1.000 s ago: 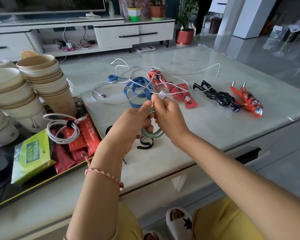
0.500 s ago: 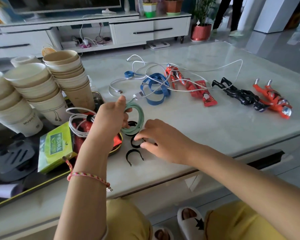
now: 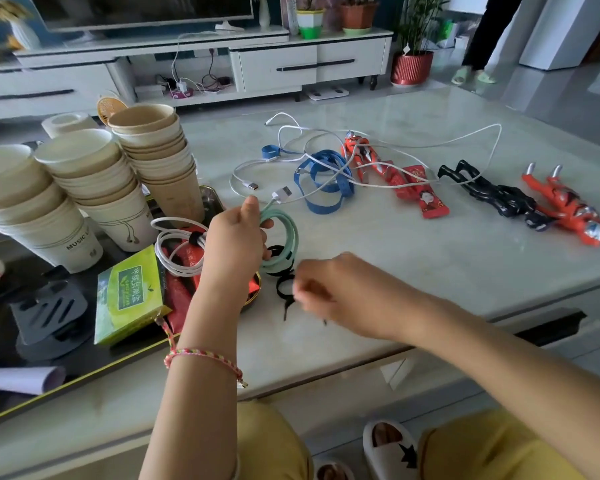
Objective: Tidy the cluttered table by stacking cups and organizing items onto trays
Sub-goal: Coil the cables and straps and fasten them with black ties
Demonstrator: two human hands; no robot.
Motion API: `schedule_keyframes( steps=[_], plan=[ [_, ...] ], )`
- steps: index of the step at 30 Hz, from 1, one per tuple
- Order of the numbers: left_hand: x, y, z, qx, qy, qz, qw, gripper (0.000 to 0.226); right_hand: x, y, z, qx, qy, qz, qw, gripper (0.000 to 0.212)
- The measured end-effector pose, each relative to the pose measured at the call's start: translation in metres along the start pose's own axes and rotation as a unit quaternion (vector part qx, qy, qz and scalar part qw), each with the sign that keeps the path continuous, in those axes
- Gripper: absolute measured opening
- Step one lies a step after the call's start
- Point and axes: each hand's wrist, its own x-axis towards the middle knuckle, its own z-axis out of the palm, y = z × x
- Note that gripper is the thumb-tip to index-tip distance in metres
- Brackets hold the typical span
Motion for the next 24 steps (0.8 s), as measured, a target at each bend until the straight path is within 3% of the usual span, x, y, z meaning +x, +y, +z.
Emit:
schedule_keyframes(
  steps=[2, 5, 8, 11, 14, 21, 24],
  plan=[
    [0.0, 0.001, 0.003, 0.031, 0.004, 0.009, 0.999, 0.044, -0.007, 0.006, -0.018, 0.105, 0.058, 0.04, 0.992, 0.011],
    [-0.005, 0.004, 0.018, 0.064, -0.017, 0.017, 0.998, 0.035, -0.01, 0.014, -0.034, 0.202, 0.212, 0.062, 0.954, 0.013],
    [-0.016, 0.006, 0.038, 0.045, -0.062, 0.009, 0.997, 0.035, -0.01, 0.016, -0.037, 0.237, 0.345, 0.064, 0.906, 0.013],
    [-0.026, 0.008, 0.052, 0.046, -0.081, 0.03, 0.995, 0.044, -0.01, 0.015, -0.036, 0.242, 0.428, 0.047, 0.869, 0.011],
    [-0.033, 0.012, 0.057, 0.037, -0.082, 0.055, 0.994, 0.042, -0.008, 0.012, -0.033, 0.211, 0.461, 0.034, 0.861, 0.009],
    [-0.038, 0.013, 0.06, 0.011, -0.087, 0.055, 0.995, 0.03, -0.01, 0.009, -0.028, 0.181, 0.447, 0.032, 0.875, 0.008],
    [-0.039, 0.014, 0.06, 0.007, -0.095, 0.07, 0.993, 0.029, -0.011, 0.009, -0.028, 0.178, 0.476, 0.024, 0.861, 0.009]
  ],
)
